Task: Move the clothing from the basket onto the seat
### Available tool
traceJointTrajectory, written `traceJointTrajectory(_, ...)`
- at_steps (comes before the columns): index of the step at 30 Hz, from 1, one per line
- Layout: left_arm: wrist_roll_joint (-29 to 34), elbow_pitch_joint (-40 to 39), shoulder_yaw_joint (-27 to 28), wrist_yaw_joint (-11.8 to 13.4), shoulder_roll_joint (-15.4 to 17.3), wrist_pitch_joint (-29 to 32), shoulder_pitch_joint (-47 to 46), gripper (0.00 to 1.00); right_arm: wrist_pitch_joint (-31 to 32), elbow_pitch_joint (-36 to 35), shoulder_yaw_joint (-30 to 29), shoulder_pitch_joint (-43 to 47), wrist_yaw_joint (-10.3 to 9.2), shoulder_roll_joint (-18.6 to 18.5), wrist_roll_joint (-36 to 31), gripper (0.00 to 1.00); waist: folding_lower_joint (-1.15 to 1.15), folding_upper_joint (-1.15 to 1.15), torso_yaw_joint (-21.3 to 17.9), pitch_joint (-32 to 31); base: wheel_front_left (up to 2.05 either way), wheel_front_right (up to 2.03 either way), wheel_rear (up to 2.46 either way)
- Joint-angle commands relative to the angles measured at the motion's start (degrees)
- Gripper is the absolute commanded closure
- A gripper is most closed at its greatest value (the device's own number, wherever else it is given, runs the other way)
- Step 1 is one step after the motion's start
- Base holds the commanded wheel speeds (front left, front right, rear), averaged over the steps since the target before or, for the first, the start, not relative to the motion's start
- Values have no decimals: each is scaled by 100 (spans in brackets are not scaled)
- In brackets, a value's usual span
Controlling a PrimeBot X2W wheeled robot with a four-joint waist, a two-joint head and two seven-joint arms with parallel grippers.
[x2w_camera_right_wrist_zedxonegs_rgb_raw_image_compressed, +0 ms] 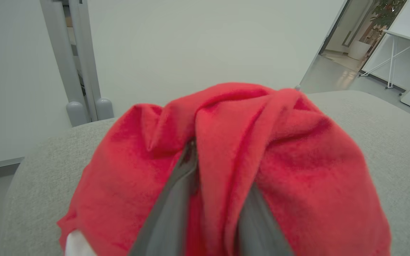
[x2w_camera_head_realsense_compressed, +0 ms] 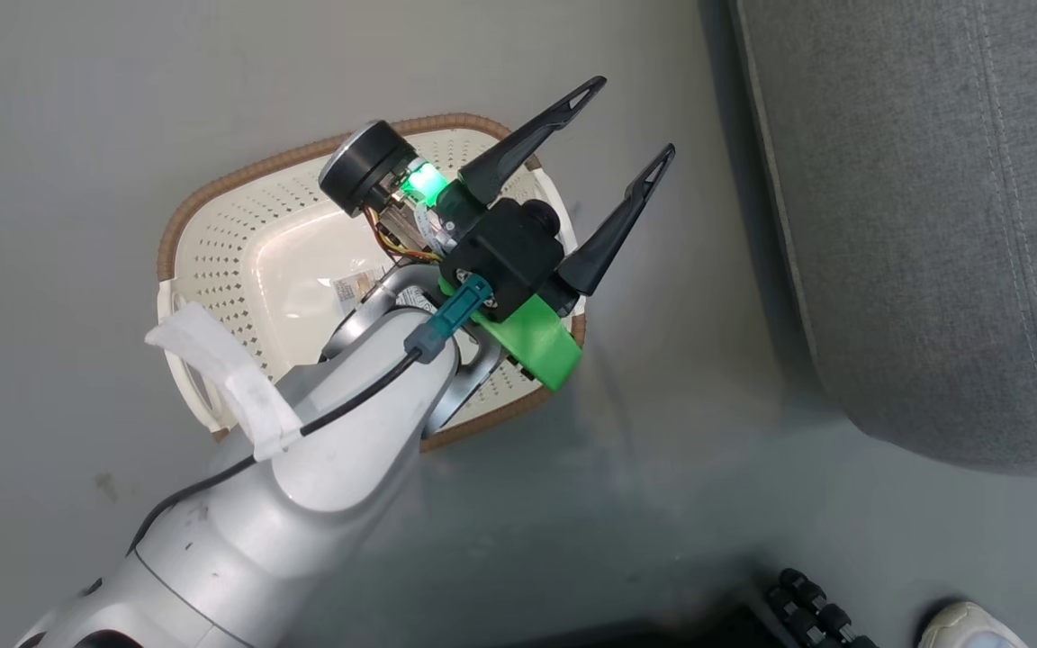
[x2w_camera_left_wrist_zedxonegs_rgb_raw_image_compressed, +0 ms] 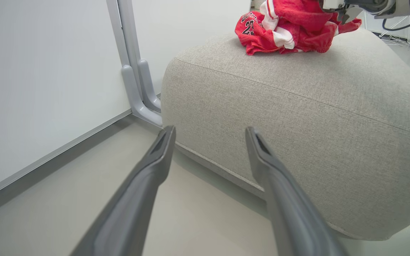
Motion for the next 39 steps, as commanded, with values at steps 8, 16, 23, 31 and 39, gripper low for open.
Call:
traceJointTrajectory(8, -136, -67, 192, 116, 53, -23, 314, 0, -12, -814, -84, 1165, -4, 316, 233, 0, -1, 0, -152, -655, 0, 0, 0)
traceJointTrajectory(16, -233, -186, 554, 215, 108, -24, 882, 0, -12, -1907, 131, 2404, -4, 629, 504, 0, -1, 0, -115, -1381, 0, 0, 0)
traceJointTrajectory(23, -298, -331, 1094, 328, 195, -18, 1586, 0, -12, -2927, 903, 3418, -4, 986, 644, 0, -1, 0, 191, -2025, 0, 0, 0)
traceJointTrajectory(31, -338, -470, 1770, 415, 266, -17, 2271, 0, -12, -3414, 1557, 3948, -5, 1303, 639, 0, -1, 0, 562, -2545, 0, 0, 0)
traceJointTrajectory(39, -267, -631, 2528, 469, 213, -18, 2923, 0, -12, -3528, 2037, 4290, -4, 1470, 611, 0, -1, 0, 891, -2985, 0, 0, 0)
